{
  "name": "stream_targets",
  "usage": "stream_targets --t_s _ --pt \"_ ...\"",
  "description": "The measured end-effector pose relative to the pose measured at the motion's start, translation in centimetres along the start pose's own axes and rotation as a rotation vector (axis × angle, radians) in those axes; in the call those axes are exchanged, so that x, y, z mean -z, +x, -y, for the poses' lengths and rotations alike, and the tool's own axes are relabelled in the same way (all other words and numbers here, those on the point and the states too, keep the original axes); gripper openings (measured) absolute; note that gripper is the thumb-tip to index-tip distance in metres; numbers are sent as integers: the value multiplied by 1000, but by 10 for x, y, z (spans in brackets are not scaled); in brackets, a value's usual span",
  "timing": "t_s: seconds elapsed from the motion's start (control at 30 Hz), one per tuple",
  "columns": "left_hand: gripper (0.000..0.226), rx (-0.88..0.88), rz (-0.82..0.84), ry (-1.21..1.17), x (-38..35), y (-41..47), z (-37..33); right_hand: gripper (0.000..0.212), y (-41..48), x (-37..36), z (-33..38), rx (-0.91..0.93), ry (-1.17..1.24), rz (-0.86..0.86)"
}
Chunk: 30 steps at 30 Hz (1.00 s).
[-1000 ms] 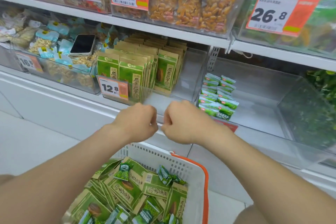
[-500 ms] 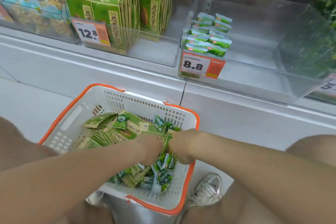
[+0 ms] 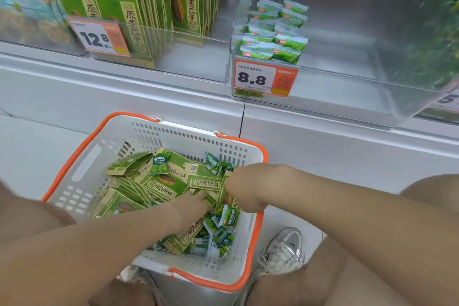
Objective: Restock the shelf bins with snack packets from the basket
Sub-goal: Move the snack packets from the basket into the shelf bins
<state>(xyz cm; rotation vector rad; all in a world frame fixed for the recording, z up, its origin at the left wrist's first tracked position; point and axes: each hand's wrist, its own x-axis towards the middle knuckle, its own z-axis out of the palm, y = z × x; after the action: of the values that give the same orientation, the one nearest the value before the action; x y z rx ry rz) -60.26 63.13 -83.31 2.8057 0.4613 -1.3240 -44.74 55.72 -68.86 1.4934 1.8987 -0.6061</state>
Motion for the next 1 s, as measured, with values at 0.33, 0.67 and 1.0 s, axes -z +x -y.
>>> stream_targets --t_s 0.33,0.67,1.0 --pt "25 22 -383 -1505 116 -51 27 58 -37 40 -41 -73 298 -345" --pt "44 -17 -660 -1884 192 -119 32 18 -78 63 -67 -239 594 -907" --pt "40 -170 -1209 -1345 201 -120 40 18 -92 75 -77 -118 1067 -993"
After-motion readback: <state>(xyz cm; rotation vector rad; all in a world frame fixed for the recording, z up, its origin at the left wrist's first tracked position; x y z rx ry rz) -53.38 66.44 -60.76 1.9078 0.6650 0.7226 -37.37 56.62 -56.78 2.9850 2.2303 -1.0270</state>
